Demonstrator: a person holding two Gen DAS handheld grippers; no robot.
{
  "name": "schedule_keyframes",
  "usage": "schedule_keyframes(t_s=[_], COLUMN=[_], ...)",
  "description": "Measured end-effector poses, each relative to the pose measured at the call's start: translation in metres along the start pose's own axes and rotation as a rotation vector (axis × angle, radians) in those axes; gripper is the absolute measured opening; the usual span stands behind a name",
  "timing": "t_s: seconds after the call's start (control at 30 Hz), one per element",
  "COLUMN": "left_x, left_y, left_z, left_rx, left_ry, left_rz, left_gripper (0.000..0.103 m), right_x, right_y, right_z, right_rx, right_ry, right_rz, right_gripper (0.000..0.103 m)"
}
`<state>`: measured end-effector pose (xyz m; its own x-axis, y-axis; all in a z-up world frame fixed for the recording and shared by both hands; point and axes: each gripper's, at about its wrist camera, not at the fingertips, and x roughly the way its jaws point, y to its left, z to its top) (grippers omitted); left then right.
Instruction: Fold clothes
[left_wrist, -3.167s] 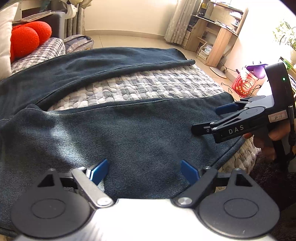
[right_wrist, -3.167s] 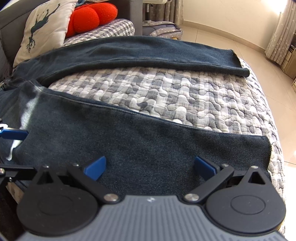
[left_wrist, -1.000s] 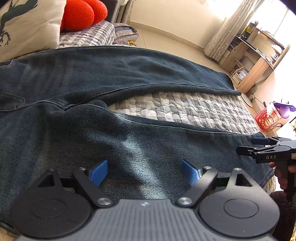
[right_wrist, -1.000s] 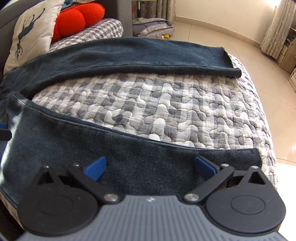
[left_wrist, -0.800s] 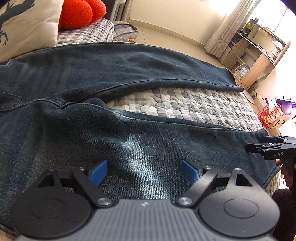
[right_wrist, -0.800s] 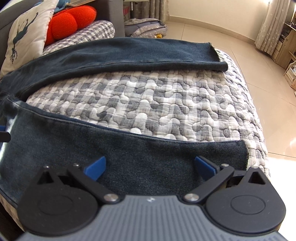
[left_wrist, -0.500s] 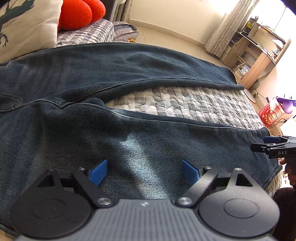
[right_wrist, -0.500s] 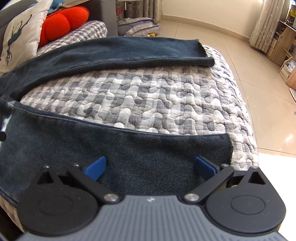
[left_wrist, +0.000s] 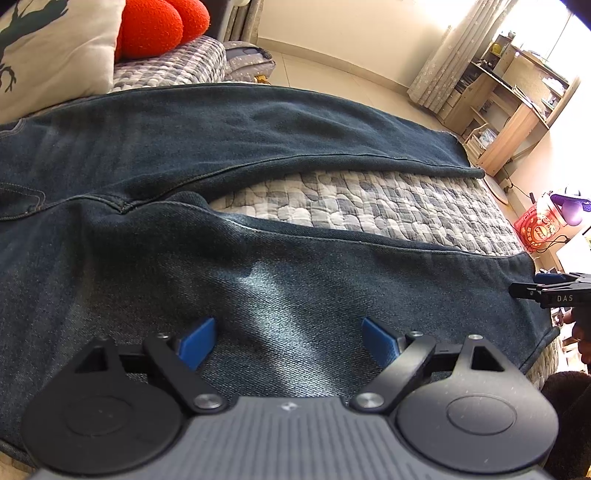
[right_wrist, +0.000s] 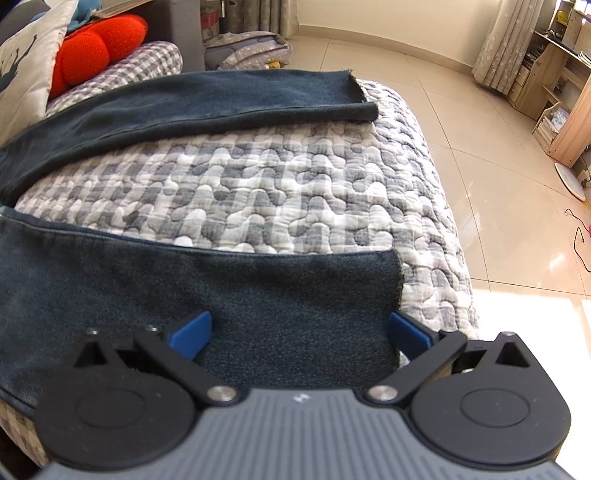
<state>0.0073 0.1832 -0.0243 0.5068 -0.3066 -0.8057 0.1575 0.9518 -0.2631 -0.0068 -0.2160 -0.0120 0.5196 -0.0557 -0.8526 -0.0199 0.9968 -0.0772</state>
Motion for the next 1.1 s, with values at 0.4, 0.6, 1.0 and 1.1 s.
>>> schedule_keyframes(t_s=[0.4, 0.6, 1.0, 1.1], left_x=[-0.006, -0.006, -0.003, -0.002], left_y=[0.005, 0.012, 0.047, 0.063], left_z=[0.012, 0.022, 0.051, 0.061], left_rx=[0.010, 0.001, -0.027, -0.052], left_ry=[-0.018, -0.028, -0.045, -0.058], left_rz=[0.028, 0.055, 0.164, 0.207], left_gripper=[0.087, 0.087, 0.087, 0.087], right_x=[-0.008, -0.006, 0.008, 0.015], right_y=[0.000, 0.008, 0.018, 0.017], right_z=[0.012, 0.024, 0.058, 0.070], right_rx=[-0.021, -0.030, -0.072, -0.066], right_ry=[-0.037, -0.054, -0.073, -0.073], right_rz=[-0.048, -0.038, -0.024, -0.015], right_gripper=[0.101, 0.101, 0.101, 0.101])
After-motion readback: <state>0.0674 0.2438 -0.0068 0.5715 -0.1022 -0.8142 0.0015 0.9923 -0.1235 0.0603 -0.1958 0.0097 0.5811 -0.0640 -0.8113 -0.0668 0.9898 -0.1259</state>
